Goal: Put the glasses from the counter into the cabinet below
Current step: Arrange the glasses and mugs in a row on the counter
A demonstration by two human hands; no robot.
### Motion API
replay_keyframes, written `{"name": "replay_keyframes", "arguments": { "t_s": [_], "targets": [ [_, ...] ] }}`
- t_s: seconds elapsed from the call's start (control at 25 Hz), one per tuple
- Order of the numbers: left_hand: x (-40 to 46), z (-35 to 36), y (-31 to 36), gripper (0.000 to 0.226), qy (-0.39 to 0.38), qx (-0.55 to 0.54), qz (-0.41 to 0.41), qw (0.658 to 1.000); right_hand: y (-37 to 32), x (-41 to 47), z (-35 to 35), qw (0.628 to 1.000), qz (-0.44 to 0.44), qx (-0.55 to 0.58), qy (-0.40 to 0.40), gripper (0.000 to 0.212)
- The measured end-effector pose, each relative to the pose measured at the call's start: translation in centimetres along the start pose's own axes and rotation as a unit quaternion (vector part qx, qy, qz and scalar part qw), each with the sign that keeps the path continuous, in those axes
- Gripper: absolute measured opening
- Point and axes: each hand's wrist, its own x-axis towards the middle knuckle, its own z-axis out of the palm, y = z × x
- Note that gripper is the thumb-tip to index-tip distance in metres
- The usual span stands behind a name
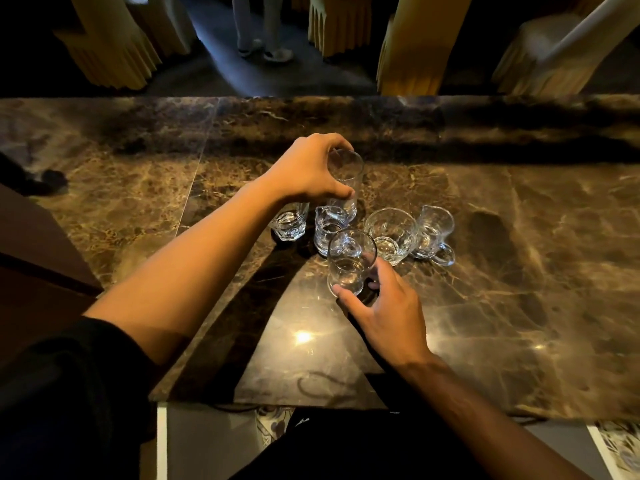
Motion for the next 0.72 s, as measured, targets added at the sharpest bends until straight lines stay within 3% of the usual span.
{"name": "replay_keyframes", "arguments": {
  "t_s": [0.32, 0.52, 0.72],
  "targets": [
    [-0.9, -5.3, 1.3, 0.072, 0.123, -0.061, 0.015, 0.99, -0.1, -0.1, 0.0, 1.0, -0.015, 0.021, 0.004, 0.054],
    [-5.5, -8.4, 0.7, 0.073, 0.186, -0.084, -0.002, 0.979, 0.0, -0.5, 0.7, 0.999, -0.024, 0.027, -0.007, 0.064],
    [-11.5, -10.5, -1.0, 0.076, 0.25, -0.074, -0.04, 0.965, -0.2, -1.0, 1.4, 0.998, -0.044, 0.032, -0.032, 0.056]
  ]
}}
